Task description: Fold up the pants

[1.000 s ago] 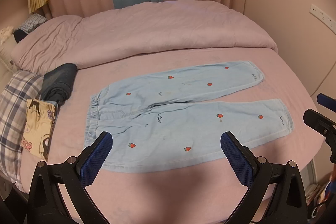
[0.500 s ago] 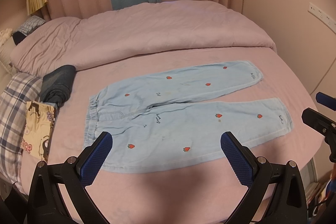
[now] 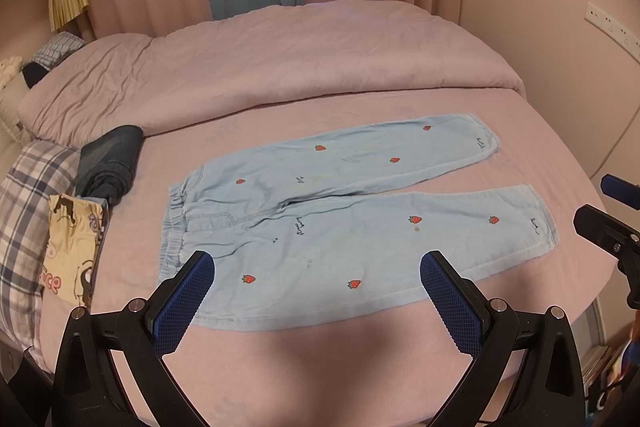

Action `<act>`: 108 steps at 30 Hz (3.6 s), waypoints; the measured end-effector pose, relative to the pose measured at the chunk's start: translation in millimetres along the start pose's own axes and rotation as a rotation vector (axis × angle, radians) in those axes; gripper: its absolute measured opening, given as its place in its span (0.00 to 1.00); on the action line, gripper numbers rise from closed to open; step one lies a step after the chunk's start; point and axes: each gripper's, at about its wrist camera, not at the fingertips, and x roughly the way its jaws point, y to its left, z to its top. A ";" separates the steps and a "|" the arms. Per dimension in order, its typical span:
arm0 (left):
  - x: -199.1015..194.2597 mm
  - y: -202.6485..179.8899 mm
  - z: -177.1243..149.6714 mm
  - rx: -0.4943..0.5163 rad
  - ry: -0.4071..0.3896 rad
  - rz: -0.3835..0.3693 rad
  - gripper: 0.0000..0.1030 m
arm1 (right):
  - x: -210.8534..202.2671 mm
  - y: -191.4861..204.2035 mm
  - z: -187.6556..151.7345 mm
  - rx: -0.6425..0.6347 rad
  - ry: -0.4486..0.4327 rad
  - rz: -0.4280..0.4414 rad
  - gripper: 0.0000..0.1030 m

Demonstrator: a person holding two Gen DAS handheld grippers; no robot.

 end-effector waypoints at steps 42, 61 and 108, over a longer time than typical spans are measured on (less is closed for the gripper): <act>0.0 -0.8 -0.7 -0.001 0.000 0.001 0.99 | 0.3 -2.4 -0.9 -0.002 -0.002 -0.001 0.98; 79.4 78.2 -28.7 -0.241 0.118 -0.206 0.99 | 59.4 11.2 -21.6 -0.048 0.067 0.189 0.97; 321.0 269.8 27.1 -0.273 0.235 -0.060 0.65 | 447.2 112.3 134.8 -0.582 0.379 0.208 0.12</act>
